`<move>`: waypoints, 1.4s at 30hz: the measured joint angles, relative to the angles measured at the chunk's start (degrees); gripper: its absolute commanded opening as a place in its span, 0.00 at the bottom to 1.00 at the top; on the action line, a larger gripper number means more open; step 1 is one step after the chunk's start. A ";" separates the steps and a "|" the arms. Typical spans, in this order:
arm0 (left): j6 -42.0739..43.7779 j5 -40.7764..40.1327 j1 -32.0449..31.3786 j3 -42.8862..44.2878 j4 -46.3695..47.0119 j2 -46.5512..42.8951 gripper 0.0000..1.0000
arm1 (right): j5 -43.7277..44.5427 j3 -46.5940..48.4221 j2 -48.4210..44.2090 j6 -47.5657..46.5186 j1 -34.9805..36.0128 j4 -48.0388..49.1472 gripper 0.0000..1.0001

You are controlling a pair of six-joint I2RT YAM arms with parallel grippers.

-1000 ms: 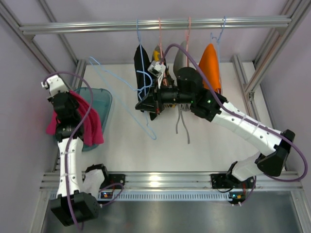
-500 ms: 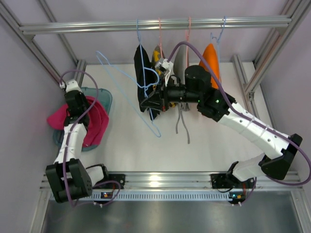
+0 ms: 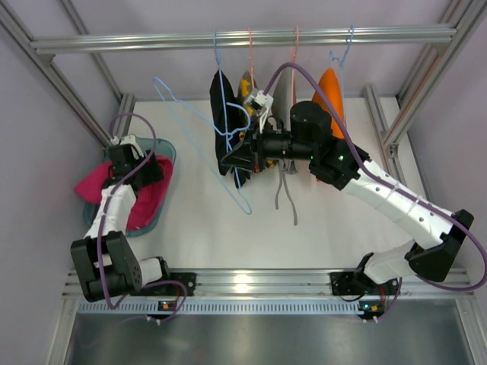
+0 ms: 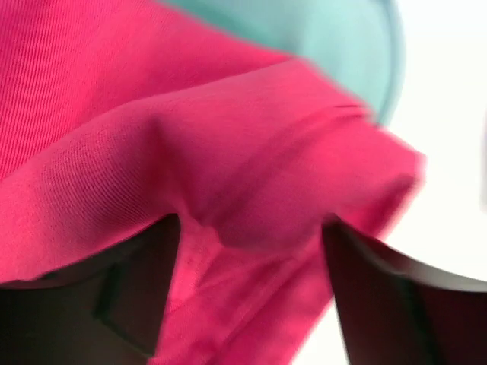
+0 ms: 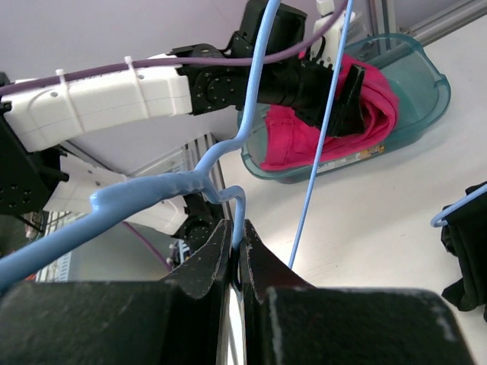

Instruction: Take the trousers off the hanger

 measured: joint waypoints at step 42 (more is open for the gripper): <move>2.51 56.96 0.04 25.31 -16.76 -29.79 0.86 | 3.93 5.01 7.41 13.35 1.64 8.20 0.00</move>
